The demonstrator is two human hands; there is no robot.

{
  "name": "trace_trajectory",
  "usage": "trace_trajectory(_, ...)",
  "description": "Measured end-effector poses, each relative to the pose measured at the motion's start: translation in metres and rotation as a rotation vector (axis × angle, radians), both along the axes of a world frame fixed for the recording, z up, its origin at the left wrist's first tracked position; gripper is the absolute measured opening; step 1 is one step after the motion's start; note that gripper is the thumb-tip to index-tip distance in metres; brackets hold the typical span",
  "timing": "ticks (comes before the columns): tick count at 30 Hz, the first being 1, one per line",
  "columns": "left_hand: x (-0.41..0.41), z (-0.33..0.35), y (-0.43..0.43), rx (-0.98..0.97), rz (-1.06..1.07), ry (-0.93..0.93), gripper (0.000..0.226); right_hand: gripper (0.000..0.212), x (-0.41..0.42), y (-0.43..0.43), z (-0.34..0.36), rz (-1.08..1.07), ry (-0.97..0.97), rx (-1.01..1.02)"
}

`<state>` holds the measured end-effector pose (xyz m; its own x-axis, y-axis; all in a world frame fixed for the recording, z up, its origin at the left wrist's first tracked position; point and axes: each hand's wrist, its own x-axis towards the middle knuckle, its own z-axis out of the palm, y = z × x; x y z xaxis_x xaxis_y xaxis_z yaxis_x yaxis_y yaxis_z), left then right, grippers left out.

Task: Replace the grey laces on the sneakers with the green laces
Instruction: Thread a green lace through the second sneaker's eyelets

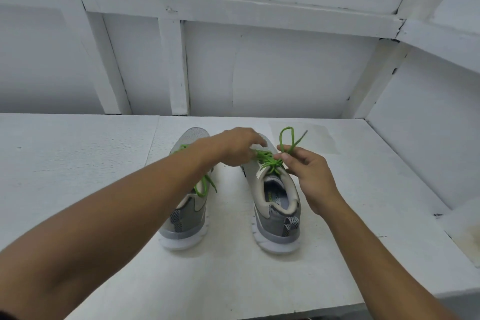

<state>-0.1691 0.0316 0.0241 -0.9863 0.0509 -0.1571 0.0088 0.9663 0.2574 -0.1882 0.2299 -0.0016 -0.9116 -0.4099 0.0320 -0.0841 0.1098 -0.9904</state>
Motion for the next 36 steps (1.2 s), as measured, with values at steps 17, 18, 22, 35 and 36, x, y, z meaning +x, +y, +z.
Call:
trace_trajectory(17,0.009,-0.001,-0.006,0.046,-0.070,0.029,0.020,0.007,-0.001,-0.017,0.013,-0.150,-0.046,0.111)
trace_trajectory(18,0.010,-0.003,-0.007,0.040,-0.067,0.026,0.020,0.005,-0.002,-0.016,0.013,-0.154,-0.050,0.118)
trace_trajectory(22,0.014,-0.001,-0.007,0.017,-0.027,0.092,0.025,0.013,-0.010,-0.010,0.013,-0.248,-0.074,0.172)
trace_trajectory(35,0.010,0.027,0.002,0.375,0.141,0.239,0.019,0.019,-0.014,0.001,0.024,0.036,-0.149,-0.030)
trace_trajectory(36,0.009,0.031,0.003,0.546,0.188,0.196,0.016,0.019,-0.013,0.000,0.026,0.050,-0.141,-0.047)
